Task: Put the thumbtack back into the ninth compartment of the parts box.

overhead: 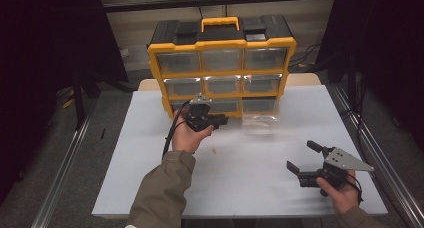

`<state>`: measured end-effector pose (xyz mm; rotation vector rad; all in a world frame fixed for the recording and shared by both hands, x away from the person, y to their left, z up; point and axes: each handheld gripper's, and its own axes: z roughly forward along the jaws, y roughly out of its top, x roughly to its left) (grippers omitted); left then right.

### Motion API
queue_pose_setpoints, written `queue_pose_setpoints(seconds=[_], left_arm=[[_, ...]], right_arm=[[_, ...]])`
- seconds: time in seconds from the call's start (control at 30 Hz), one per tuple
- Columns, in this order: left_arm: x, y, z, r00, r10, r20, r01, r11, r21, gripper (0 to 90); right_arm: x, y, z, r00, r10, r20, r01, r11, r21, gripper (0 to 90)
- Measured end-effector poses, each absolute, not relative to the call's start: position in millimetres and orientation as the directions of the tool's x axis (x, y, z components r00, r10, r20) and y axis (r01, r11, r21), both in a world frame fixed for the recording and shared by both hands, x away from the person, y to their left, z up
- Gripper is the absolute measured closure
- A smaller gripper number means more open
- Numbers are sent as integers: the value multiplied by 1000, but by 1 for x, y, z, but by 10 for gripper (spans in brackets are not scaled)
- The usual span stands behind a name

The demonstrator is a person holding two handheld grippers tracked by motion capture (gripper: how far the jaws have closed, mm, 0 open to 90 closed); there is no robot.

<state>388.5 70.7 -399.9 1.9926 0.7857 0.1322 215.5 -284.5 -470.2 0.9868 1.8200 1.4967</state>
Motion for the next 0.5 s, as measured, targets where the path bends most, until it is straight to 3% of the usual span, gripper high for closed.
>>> queue_pose_setpoints(seconds=[0.5], left_arm=[[393,62,-390,790,571,-222,468,-329,820,776]], right_arm=[[215,-285,-470,-560,828,27,185,94,978,0]])
